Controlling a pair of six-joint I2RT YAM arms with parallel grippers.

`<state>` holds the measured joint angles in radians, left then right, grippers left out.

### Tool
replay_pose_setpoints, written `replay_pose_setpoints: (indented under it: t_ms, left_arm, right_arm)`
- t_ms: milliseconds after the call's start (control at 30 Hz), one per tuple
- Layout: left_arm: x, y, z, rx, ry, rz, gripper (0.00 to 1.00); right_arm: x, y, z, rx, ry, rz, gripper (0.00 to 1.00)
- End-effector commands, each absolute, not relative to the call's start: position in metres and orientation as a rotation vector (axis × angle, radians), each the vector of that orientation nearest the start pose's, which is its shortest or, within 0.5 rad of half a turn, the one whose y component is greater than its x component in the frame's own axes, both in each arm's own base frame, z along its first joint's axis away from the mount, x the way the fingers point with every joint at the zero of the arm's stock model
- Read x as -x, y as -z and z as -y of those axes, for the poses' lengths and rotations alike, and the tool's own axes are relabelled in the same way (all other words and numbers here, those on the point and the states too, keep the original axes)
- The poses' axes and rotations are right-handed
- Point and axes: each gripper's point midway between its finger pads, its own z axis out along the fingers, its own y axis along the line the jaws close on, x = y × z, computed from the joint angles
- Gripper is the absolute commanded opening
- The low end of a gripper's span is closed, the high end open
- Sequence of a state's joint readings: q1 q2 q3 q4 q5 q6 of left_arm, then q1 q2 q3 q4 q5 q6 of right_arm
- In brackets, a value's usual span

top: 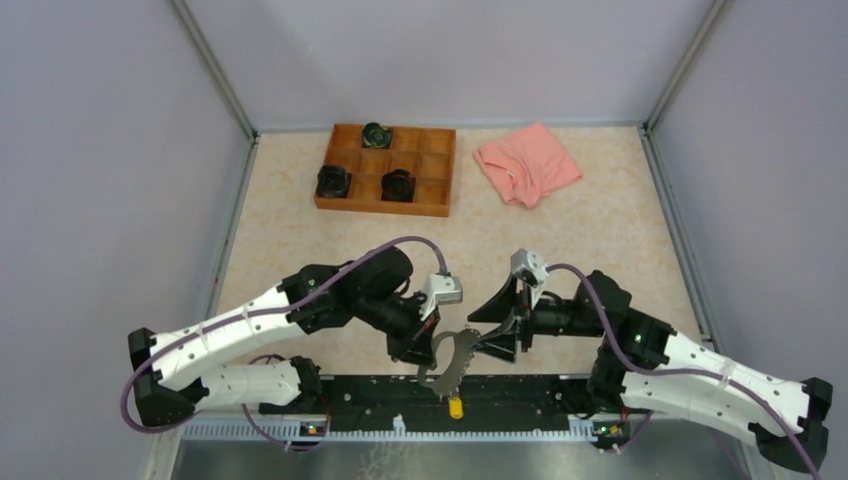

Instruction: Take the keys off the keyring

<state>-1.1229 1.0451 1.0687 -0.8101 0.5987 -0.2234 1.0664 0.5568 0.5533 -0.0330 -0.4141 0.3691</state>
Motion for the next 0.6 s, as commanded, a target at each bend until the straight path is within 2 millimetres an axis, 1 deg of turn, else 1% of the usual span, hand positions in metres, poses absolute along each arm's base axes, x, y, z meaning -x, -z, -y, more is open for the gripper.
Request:
replay_pose_setpoints:
  t_ms: [0,167,233,267,300,367,433,533,567]
  left_arm:
    - [-0.008,-0.231,0.278,-1.453,1.344,-2.13,0.0]
    - [-0.006,-0.231,0.28,-1.454,1.364,-2.119,0.0]
    - [-0.005,-0.232,0.281,-1.447,1.376,-2.11,0.0]
    - [-0.006,-0.232,0.282,-1.435,1.379,-2.108,0.0]
    - [-0.007,-0.233,0.283,-1.42,1.384,-2.104,0.0]
    - [-0.006,-0.238,0.285,-1.39,1.417,-2.075,0.0]
    - [-0.005,-0.244,0.287,-1.354,1.455,-2.039,0.1]
    - [-0.003,-0.254,0.288,-1.308,1.509,-1.989,0.13]
    - [-0.004,-0.256,0.289,-1.291,1.514,-1.98,0.22]
  right_arm:
    - [-0.046,-0.282,-0.278,0.968,-1.464,-1.511,0.55]
    - [-0.047,-0.278,-0.278,0.948,-1.465,-1.547,0.32]
    - [-0.049,-0.279,-0.279,0.929,-1.472,-1.55,0.16]
    - [-0.05,-0.278,-0.279,0.912,-1.473,-1.561,0.04]
    - [-0.051,-0.278,-0.279,0.903,-1.474,-1.566,0.0]
    - [-0.055,-0.278,-0.278,0.86,-1.468,-1.576,0.0]
    - [-0.06,-0.277,-0.276,0.799,-1.459,-1.591,0.0]
    - [-0.065,-0.289,-0.272,0.716,-1.479,-1.55,0.0]
    - [-0.066,-0.292,-0.272,0.691,-1.49,-1.545,0.0]
